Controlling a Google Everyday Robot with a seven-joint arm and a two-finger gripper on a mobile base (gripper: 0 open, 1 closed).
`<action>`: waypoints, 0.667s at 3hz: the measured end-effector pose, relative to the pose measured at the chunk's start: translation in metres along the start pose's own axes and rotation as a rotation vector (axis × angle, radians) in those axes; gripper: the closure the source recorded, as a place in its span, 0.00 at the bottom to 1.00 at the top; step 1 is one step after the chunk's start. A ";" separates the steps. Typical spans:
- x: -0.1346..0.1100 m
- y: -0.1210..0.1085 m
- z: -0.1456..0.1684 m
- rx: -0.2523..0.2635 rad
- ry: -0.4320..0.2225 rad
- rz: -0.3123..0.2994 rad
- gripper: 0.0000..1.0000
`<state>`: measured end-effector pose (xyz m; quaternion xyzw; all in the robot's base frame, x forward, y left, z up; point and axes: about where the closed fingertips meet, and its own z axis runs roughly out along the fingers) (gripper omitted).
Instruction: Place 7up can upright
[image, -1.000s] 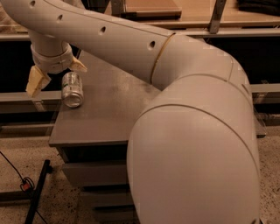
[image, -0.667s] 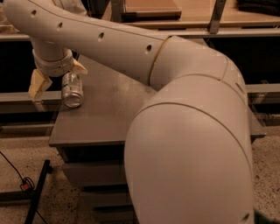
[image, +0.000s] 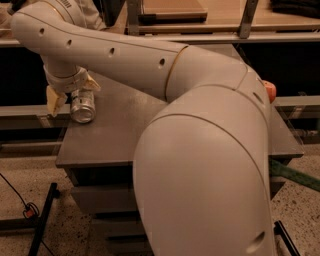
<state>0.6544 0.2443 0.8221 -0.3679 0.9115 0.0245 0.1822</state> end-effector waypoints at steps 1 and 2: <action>-0.003 -0.001 0.000 -0.033 -0.024 -0.033 0.41; -0.008 -0.001 -0.006 -0.074 -0.059 -0.105 0.64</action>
Offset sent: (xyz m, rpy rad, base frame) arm 0.0058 0.0036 0.0232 0.0919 -0.0359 0.2518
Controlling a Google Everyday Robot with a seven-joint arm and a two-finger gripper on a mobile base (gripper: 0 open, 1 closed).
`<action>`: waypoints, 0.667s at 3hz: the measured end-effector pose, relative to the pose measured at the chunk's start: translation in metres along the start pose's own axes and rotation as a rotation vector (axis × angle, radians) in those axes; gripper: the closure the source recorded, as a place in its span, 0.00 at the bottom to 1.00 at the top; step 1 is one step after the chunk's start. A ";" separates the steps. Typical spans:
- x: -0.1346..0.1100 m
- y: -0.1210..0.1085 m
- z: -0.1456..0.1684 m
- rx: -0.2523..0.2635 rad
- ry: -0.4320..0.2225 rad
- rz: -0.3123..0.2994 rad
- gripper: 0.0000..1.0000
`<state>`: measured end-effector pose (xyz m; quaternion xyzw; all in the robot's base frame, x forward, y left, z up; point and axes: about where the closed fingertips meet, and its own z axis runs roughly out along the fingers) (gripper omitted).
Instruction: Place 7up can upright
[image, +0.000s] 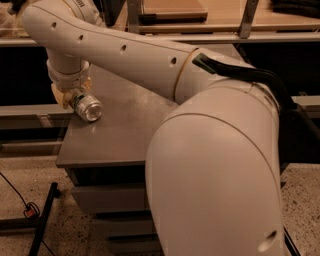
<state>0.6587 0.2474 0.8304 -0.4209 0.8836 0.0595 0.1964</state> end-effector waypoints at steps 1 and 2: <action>-0.002 -0.007 -0.014 -0.029 -0.041 -0.066 0.89; -0.001 -0.023 -0.034 -0.052 -0.083 -0.104 1.00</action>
Offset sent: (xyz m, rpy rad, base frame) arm 0.0152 -0.0480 0.0612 0.1085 -0.0770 0.1745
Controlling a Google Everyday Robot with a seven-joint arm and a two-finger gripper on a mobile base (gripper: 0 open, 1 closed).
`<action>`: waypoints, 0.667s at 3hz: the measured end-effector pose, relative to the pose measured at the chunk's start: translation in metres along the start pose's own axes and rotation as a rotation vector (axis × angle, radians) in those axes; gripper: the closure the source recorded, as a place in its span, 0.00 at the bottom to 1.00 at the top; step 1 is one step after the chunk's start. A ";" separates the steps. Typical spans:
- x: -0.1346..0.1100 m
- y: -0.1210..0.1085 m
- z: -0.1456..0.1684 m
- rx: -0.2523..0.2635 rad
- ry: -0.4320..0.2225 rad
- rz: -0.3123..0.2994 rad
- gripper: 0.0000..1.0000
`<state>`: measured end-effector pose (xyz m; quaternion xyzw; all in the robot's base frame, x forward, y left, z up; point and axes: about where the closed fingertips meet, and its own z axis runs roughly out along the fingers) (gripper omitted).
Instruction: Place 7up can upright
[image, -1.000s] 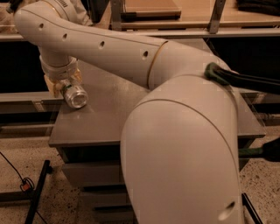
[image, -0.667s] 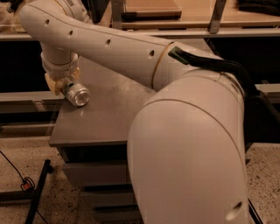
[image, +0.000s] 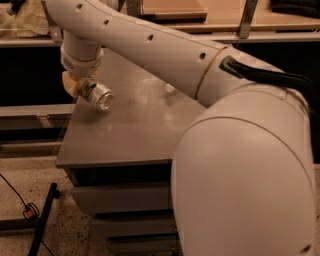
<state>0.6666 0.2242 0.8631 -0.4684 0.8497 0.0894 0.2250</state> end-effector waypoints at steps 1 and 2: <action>0.005 -0.012 -0.019 -0.024 -0.046 -0.061 1.00; 0.006 -0.012 -0.019 -0.023 -0.044 -0.065 1.00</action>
Offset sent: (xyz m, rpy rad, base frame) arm 0.0020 -0.0145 0.0152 0.0325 -0.0224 0.0443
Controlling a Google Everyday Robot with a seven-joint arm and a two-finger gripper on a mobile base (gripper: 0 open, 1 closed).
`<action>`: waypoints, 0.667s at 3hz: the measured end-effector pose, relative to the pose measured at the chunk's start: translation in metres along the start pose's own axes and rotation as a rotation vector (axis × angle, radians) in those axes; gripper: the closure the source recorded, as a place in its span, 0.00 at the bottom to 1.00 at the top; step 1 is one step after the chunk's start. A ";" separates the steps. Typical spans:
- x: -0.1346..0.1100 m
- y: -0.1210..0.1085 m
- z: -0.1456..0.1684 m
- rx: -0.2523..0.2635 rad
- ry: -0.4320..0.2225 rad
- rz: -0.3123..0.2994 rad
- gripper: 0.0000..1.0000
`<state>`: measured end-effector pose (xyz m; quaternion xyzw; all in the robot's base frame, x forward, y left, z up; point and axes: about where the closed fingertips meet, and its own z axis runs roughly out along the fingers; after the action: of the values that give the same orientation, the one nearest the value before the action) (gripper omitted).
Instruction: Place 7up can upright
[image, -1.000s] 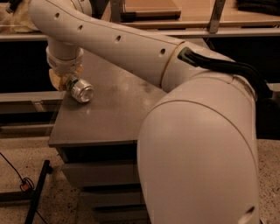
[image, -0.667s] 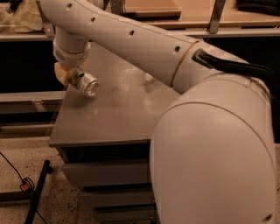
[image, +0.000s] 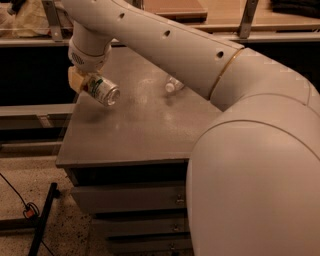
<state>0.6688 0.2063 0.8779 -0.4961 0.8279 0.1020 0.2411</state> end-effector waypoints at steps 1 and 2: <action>0.004 -0.007 -0.015 0.005 -0.063 -0.017 1.00; 0.014 -0.014 -0.048 0.011 -0.201 -0.035 1.00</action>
Offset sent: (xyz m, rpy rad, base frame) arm -0.0116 -0.0856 0.0774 0.3397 -0.2495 0.0370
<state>0.6607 0.1689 0.9133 -0.4964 0.7912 0.1427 0.3275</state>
